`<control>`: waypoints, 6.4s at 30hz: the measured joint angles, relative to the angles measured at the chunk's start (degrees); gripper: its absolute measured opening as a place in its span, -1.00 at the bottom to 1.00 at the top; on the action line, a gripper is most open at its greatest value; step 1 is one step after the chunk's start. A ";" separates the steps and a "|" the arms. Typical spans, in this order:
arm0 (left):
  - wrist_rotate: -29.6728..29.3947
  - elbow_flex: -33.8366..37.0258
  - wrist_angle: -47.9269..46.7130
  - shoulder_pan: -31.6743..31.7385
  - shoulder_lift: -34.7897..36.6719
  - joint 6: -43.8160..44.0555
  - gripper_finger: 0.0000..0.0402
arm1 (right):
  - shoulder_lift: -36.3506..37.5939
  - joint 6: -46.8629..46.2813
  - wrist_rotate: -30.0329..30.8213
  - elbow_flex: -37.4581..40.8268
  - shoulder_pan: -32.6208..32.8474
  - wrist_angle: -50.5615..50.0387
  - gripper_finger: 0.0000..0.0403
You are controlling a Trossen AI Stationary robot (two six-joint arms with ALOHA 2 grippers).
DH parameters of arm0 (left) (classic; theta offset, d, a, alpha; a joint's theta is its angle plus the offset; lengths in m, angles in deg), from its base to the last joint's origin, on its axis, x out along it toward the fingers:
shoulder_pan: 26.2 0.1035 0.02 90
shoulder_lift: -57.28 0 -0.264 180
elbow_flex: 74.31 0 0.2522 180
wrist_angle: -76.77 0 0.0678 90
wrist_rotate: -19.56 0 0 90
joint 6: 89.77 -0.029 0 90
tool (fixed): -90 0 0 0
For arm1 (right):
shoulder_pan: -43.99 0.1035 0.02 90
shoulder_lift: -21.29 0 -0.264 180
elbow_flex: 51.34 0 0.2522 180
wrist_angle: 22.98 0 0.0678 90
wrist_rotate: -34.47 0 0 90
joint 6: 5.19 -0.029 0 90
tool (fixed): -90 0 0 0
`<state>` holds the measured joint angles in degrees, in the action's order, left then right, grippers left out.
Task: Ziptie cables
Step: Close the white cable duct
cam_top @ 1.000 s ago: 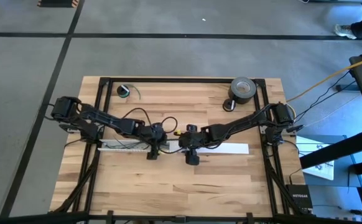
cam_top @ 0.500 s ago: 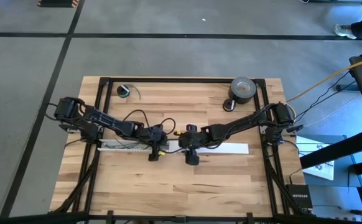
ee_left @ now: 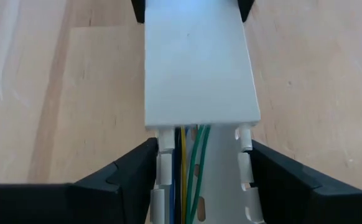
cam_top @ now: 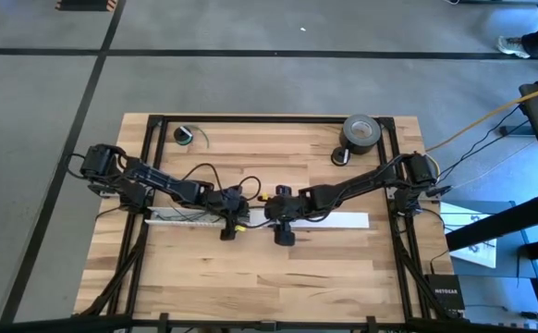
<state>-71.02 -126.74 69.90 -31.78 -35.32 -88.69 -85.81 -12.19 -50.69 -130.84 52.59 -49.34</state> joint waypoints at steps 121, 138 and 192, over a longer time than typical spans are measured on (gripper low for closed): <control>0.37 -1.90 -13.27 0.00 3.50 -1.07 0.49 | 8.12 -11.79 -5.38 11.06 -0.94 24.36 0.10; 0.37 -1.90 -10.92 0.00 3.50 -0.98 0.49 | 6.88 -6.26 7.15 21.53 -2.23 47.67 0.80; 0.37 -1.90 -11.15 0.00 3.50 -0.02 0.49 | -5.47 -0.79 3.15 10.14 0.74 34.99 0.05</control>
<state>-70.65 -128.65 58.75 -31.78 -31.82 -88.71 -91.28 -12.98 -47.54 -120.70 53.34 -14.35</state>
